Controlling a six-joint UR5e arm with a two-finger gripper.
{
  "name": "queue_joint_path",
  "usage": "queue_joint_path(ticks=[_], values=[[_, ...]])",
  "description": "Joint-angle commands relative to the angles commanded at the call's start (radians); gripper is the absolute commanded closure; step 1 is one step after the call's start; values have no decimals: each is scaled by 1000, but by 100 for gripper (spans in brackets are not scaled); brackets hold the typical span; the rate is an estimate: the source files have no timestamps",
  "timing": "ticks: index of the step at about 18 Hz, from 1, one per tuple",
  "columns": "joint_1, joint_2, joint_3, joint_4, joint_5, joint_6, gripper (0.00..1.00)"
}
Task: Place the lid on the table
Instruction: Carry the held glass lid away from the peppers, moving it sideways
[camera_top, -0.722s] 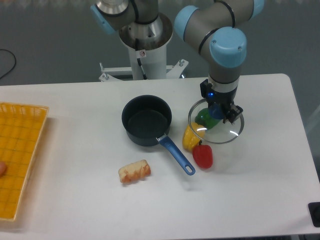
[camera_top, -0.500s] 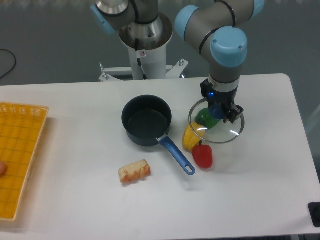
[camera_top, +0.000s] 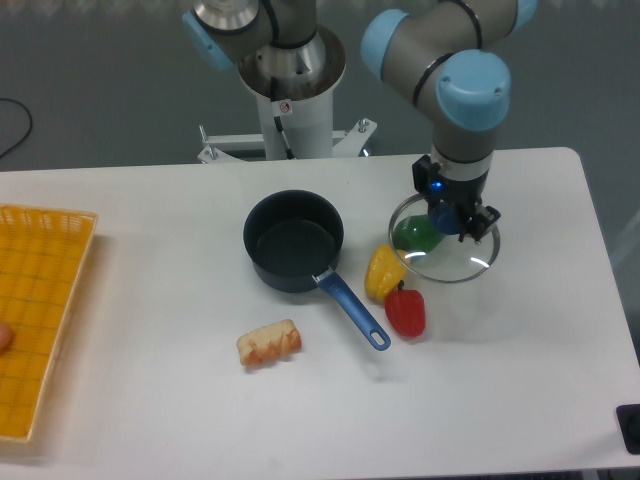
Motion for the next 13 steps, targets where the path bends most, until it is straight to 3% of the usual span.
queue_joint_path(ticks=[13], values=[[22, -141, 57, 97, 2, 46, 39]])
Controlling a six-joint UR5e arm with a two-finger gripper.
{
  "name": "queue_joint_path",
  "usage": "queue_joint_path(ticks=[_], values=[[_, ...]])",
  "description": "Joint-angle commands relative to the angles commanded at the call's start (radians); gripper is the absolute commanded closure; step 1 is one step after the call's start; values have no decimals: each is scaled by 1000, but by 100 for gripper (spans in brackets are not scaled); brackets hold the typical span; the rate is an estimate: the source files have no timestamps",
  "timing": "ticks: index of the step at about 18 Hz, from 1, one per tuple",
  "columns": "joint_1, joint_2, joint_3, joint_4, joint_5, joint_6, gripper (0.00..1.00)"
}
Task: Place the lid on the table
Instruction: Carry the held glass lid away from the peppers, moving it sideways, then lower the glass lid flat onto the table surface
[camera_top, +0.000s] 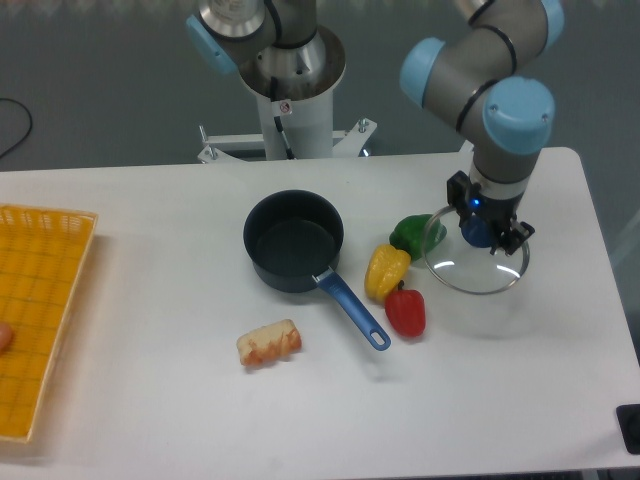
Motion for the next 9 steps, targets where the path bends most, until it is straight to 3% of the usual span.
queue_joint_path(ticks=[9], values=[[6, -78, 38, 43, 8, 23, 39]])
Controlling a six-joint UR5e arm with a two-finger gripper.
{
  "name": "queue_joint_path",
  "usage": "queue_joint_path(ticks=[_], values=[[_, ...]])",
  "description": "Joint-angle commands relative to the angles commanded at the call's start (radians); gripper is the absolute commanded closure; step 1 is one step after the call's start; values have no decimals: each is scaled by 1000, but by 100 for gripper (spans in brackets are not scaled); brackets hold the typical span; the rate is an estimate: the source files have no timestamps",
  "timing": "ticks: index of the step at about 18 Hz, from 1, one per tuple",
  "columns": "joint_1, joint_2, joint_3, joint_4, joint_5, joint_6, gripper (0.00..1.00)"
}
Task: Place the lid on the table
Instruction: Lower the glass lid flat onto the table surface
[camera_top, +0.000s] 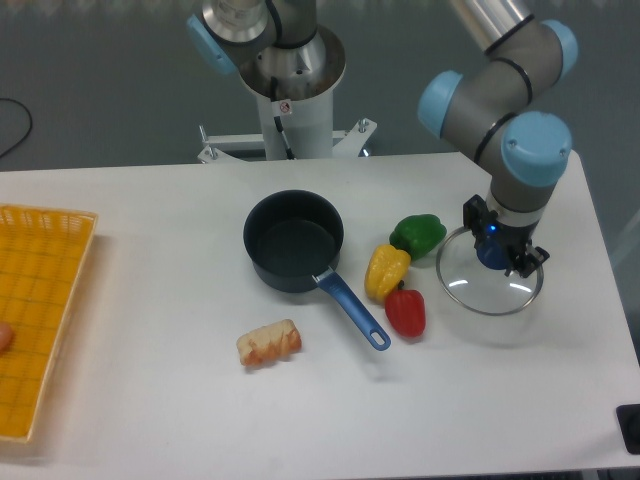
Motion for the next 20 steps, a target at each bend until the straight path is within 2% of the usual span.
queue_joint_path(ticks=[6, 10, 20], values=[[0, -49, 6, 66, 6, 0, 39], [-3, -78, 9, 94, 70, -2, 39], [-8, -107, 9, 101, 75, -3, 39]])
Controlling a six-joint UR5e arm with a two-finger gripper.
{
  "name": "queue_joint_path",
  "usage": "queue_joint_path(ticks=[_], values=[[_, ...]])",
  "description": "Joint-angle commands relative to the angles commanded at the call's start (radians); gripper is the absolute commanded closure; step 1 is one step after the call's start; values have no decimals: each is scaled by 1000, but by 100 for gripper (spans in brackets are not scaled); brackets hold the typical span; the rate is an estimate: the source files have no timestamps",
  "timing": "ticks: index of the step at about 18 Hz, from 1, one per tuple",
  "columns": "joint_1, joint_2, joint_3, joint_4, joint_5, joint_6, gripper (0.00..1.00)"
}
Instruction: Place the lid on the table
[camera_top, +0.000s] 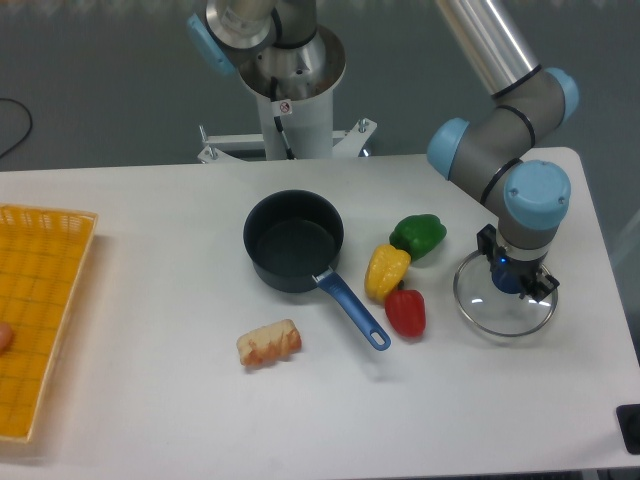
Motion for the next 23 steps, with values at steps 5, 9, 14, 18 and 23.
queue_joint_path(ticks=[5, 9, 14, 18, 23], values=[[0, -6, -3, 0, -2, 0, 39], [0, -11, -8, -2, -2, 0, 38], [0, -14, -9, -2, -2, -9, 38], [0, -18, -11, -2, -2, -11, 31], [0, -18, -9, -2, -2, -11, 1]])
